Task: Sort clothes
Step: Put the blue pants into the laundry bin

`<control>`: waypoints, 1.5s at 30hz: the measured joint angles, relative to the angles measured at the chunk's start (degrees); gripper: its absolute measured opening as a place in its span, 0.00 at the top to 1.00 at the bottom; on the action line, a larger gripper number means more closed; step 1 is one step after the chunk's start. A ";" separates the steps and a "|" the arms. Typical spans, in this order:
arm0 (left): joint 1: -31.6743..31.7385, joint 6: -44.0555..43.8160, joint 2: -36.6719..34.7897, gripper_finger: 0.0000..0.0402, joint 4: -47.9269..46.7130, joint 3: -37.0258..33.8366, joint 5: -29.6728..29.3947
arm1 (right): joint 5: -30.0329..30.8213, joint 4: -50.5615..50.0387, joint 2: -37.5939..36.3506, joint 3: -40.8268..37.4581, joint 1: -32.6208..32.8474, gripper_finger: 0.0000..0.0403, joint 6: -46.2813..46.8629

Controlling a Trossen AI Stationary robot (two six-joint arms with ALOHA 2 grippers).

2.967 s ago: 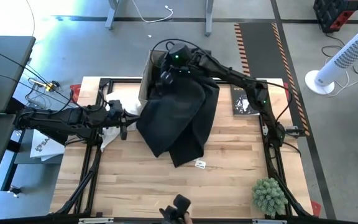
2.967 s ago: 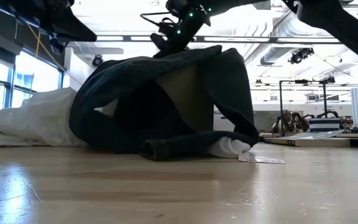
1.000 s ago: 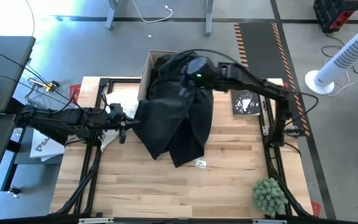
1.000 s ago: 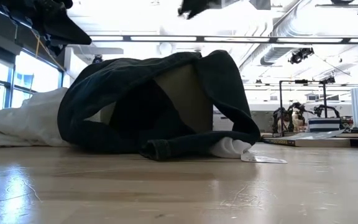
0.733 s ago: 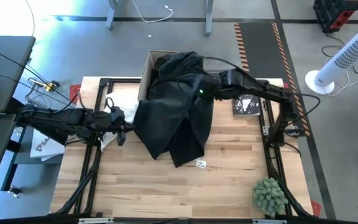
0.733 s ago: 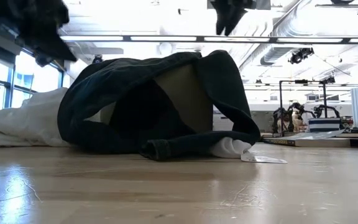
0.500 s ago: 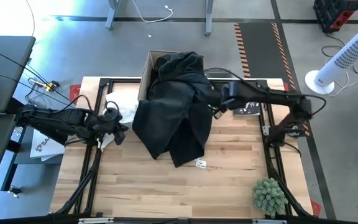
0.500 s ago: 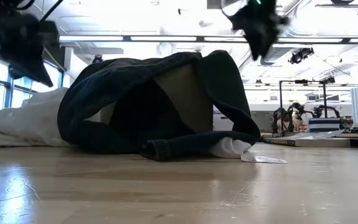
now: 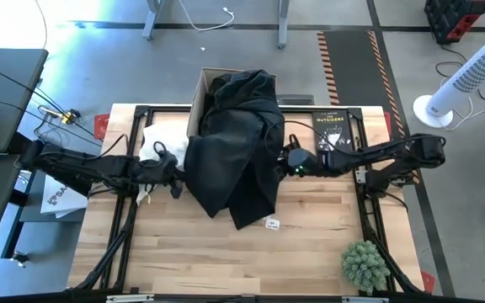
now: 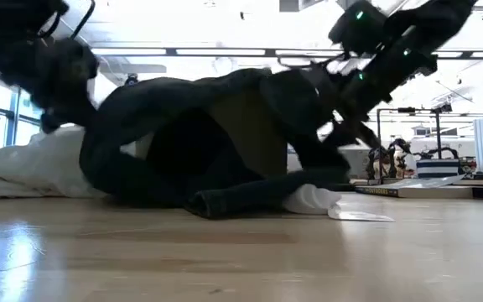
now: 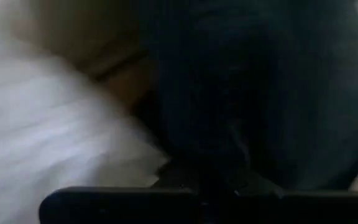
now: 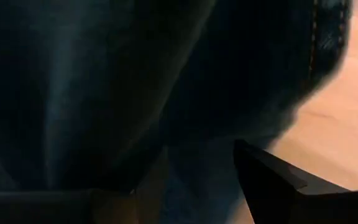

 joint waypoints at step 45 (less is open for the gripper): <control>43.54 40.61 39.15 1.00 -7.76 52.69 22.62 | -9.82 -53.17 49.85 82.31 -23.09 0.55 -31.92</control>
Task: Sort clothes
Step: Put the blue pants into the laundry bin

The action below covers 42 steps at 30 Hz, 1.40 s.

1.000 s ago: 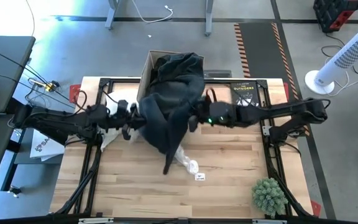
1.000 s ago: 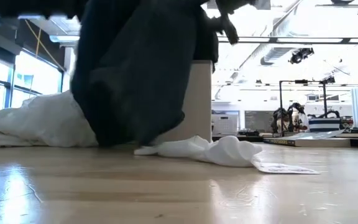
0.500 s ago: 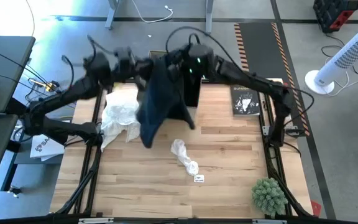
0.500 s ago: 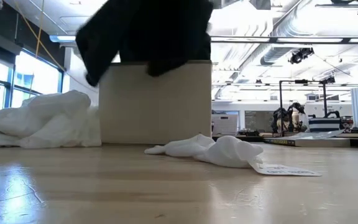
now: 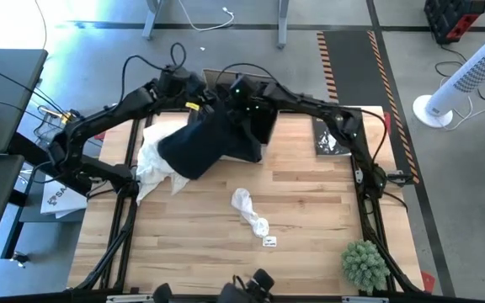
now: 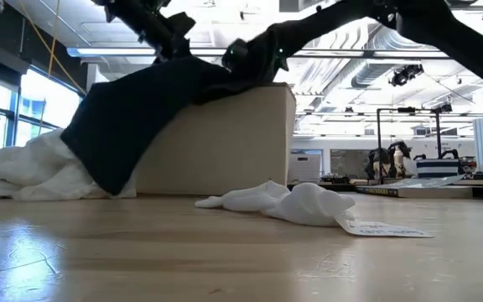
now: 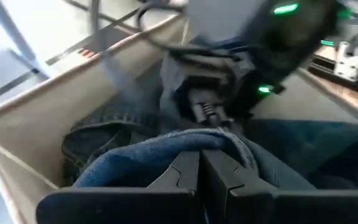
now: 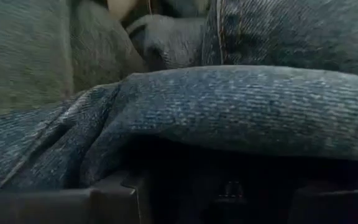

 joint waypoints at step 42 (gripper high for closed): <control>-56.35 -44.01 -22.54 1.00 -31.46 -28.89 -27.30 | 30.61 -42.19 -43.89 -24.79 41.24 0.55 35.91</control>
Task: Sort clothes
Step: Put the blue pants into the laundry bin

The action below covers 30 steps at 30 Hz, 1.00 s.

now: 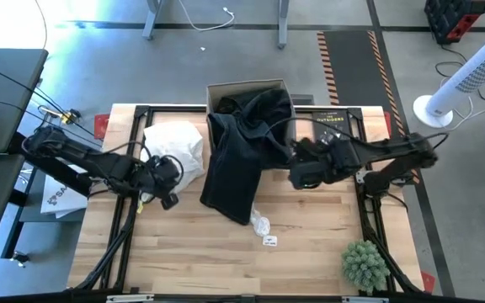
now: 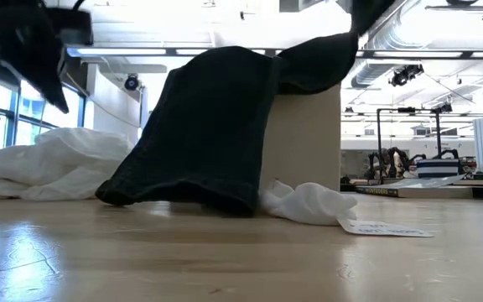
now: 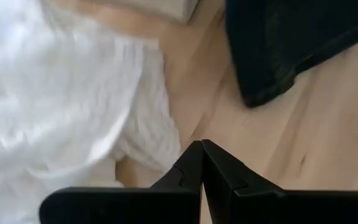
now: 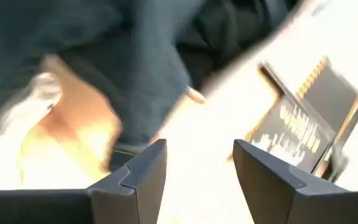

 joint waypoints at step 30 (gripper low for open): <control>2.24 24.02 15.00 1.00 62.39 -12.36 -4.96 | -16.12 84.56 5.85 -27.91 -30.22 0.55 -30.30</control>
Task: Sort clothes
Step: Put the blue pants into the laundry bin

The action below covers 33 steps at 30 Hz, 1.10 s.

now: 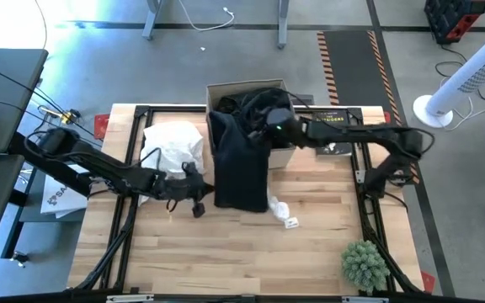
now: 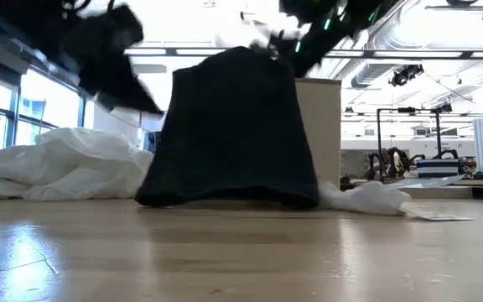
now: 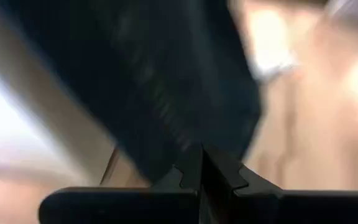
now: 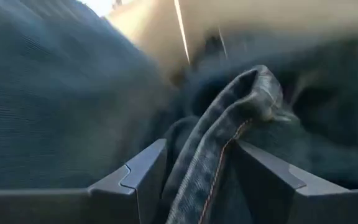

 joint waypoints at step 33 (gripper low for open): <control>-1.16 -9.95 -13.62 1.00 -27.76 0.05 -1.45 | 5.99 -36.99 -5.10 -3.59 34.05 0.55 27.52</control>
